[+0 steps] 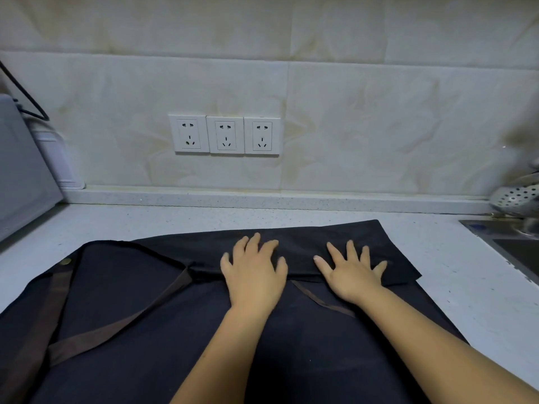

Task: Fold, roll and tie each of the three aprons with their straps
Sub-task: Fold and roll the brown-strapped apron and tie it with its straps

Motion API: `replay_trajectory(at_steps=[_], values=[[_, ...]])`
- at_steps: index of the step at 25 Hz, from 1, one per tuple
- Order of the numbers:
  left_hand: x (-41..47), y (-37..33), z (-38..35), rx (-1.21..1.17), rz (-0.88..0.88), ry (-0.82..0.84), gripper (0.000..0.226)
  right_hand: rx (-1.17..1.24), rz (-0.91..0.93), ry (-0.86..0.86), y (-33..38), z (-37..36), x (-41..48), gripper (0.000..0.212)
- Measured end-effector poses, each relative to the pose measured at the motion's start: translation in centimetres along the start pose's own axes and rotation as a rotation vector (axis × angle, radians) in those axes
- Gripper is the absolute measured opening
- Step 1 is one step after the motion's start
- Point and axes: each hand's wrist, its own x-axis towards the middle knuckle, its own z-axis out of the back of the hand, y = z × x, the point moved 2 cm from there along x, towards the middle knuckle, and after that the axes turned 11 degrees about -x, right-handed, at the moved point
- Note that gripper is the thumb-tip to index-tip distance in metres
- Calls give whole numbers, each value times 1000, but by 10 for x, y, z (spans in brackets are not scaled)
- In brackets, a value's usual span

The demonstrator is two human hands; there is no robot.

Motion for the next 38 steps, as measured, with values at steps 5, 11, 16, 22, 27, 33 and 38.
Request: replay_trajectory(at_steps=[5,11,16,22,27,33,38], values=[[4,11,-12,36,92,174,51,5,-90,-153,-32,11,13,56],[4,14,-11,83,81,252,52,-5,-167,17,-47,5,18,58],[2,13,-19,106,27,297,54,-2,-63,-152,-55,10,31,56],[-2,4,-1,-318,-19,-201,32,297,-10,-525,-38,33,-2,35],[-13,-8,26,-393,118,-58,12,120,251,-365,25,19,-61,22],[-29,68,60,-93,224,-27,22,34,254,-345,31,11,-49,37],[-28,89,60,-114,188,-100,57,-31,281,-404,29,23,-54,25]])
